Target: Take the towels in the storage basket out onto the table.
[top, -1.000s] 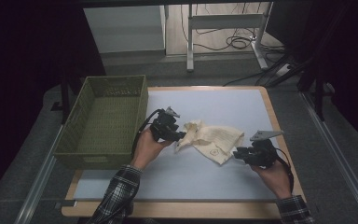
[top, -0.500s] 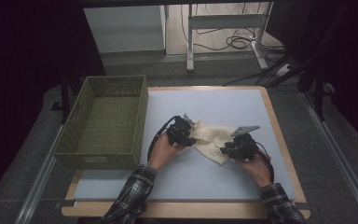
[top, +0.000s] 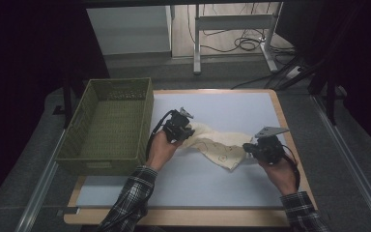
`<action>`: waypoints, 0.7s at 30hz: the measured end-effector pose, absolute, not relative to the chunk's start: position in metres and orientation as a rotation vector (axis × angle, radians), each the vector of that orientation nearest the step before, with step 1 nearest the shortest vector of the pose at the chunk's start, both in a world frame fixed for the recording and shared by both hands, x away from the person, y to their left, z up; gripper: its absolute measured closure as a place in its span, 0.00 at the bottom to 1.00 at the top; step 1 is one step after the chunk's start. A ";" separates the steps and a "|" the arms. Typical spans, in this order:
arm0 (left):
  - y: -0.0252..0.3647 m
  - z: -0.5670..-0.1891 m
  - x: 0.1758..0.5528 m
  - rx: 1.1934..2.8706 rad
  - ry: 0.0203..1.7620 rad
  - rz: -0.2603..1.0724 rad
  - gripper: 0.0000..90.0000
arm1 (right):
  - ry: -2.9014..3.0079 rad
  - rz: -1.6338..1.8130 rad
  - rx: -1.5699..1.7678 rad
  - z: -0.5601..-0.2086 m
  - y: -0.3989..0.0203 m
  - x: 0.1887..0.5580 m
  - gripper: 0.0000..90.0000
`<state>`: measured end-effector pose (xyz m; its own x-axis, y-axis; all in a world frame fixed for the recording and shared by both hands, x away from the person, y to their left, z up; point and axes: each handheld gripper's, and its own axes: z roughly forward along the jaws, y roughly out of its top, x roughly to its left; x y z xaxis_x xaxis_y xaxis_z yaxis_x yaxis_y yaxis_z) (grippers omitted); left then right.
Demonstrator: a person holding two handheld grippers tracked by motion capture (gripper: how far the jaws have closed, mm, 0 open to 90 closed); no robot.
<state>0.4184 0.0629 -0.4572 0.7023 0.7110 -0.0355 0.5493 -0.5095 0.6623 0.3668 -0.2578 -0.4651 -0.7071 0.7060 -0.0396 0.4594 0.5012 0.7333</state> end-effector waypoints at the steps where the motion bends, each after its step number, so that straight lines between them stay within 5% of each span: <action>1: 0.065 -0.455 0.420 2.246 0.959 0.316 0.97 | 2.402 1.030 0.978 -0.461 -0.262 0.367 0.97; 10: 0.074 -0.456 0.406 2.226 0.980 0.272 0.97 | 2.357 1.089 1.024 -0.442 -0.299 0.349 0.97; 21: 0.079 -0.473 0.350 2.286 0.944 0.226 0.96 | 2.419 1.104 1.011 -0.464 -0.319 0.291 0.97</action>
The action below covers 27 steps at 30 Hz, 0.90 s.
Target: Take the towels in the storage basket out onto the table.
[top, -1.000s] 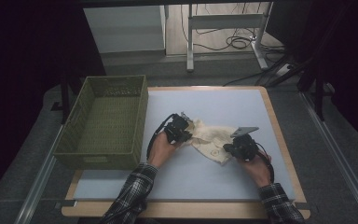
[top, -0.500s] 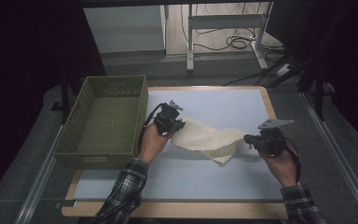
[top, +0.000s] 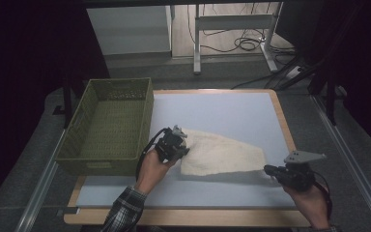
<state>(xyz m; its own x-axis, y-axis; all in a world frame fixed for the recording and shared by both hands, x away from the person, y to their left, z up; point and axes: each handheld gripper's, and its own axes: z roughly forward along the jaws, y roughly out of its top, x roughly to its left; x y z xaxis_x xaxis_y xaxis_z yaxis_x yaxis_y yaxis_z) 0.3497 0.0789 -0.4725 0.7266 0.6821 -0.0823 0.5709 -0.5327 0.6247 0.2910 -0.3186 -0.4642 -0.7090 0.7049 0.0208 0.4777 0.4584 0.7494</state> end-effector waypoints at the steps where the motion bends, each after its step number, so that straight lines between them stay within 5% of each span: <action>1: 0.082 -0.475 0.345 2.291 0.947 0.220 0.96 | 2.427 1.108 1.008 -0.467 -0.319 0.285 0.97; 6: 0.098 -0.496 0.324 2.293 0.993 0.146 0.95 | 2.503 1.161 1.018 -0.477 -0.317 0.264 0.96; 8: 0.101 -0.506 0.321 2.297 1.019 0.149 0.80 | 2.549 1.176 1.025 -0.483 -0.314 0.260 0.91; 17: 0.090 -0.504 0.345 2.187 1.002 0.239 0.51 | 2.495 1.092 1.002 -0.475 -0.299 0.300 0.79; 27: 0.060 -0.489 0.400 2.209 0.921 0.341 0.51 | 2.471 1.070 1.039 -0.480 -0.284 0.377 0.76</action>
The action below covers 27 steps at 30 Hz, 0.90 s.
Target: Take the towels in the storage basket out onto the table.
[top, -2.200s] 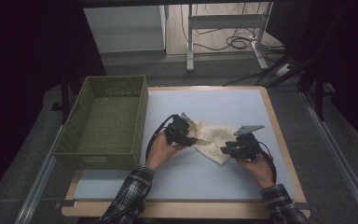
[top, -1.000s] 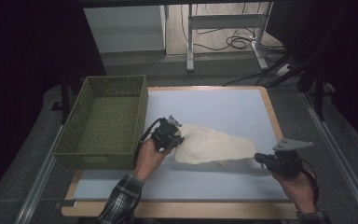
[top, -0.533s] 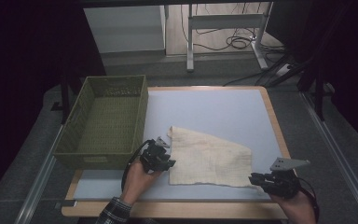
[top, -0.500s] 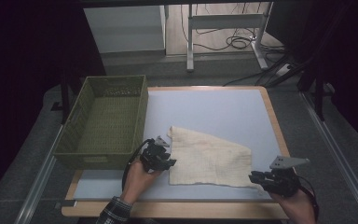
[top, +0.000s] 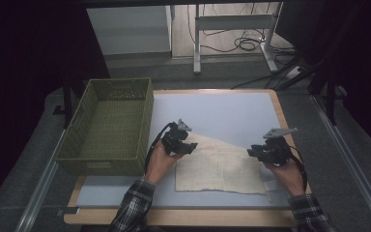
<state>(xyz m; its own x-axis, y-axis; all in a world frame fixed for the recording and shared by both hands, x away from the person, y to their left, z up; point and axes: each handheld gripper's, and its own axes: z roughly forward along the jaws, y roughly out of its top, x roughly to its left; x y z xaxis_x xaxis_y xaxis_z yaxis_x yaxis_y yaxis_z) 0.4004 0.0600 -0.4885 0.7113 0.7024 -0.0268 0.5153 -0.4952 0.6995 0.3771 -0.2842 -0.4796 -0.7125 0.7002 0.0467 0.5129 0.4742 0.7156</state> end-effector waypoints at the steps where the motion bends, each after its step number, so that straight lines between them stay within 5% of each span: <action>1: 0.058 -0.488 0.407 2.200 0.931 0.317 0.51 | 2.470 1.075 1.032 -0.480 -0.282 0.382 0.75; 14: 0.060 -0.512 0.453 2.275 0.976 0.376 0.33 | 2.582 1.007 1.026 -0.510 -0.255 0.413 0.65; 18: 0.064 -0.520 0.452 2.322 0.999 0.303 0.48 | 2.593 0.945 1.012 -0.512 -0.249 0.406 0.87; 23: 0.065 -0.514 0.449 2.315 1.010 0.298 0.93 | 2.604 0.878 0.957 -0.507 -0.240 0.402 0.96; 27: 0.069 -0.497 0.449 2.245 0.987 0.373 0.95 | 2.545 0.909 0.952 -0.489 -0.241 0.407 0.96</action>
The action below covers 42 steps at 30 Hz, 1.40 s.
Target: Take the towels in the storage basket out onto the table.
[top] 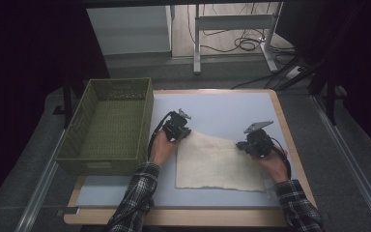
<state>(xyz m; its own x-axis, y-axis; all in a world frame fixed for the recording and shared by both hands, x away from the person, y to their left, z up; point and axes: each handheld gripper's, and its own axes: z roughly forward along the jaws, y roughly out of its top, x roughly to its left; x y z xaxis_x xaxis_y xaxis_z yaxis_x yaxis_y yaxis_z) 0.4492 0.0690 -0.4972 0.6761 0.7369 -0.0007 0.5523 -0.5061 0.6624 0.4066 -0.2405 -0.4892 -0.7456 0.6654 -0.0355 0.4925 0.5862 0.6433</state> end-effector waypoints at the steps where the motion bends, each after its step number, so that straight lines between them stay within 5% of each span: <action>1: 0.070 -0.492 0.449 2.227 0.983 0.399 0.95 | 2.525 0.915 0.953 -0.483 -0.241 0.408 0.96; 10: 0.082 -0.437 0.437 2.016 0.907 0.624 0.91 | 2.346 1.022 0.884 -0.416 -0.240 0.415 0.96; 13: 0.076 -0.446 0.445 2.083 1.003 0.576 0.59 | 2.347 1.029 0.915 -0.415 -0.238 0.422 0.80; 14: 0.074 -0.451 0.444 2.102 1.003 0.593 0.58 | 2.349 0.991 0.934 -0.419 -0.237 0.425 0.80; 33: 0.075 -0.514 0.361 2.229 0.876 0.266 0.55 | 2.394 0.938 1.114 -0.488 -0.308 0.387 0.75; 38: 0.077 -0.529 0.355 2.257 0.871 0.274 0.51 | 2.383 0.944 1.186 -0.507 -0.320 0.387 0.64; 42: 0.077 -0.533 0.355 2.238 0.891 0.281 0.57 | 2.375 0.940 1.190 -0.515 -0.318 0.387 0.74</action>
<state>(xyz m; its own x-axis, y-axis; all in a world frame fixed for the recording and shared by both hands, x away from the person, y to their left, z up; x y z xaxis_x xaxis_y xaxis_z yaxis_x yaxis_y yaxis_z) 0.3547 0.0768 -0.5327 0.7398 0.6707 -0.0535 0.5185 -0.5177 0.6805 0.3870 -0.3178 -0.5148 -0.6010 0.7993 0.0066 0.5872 0.4359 0.6821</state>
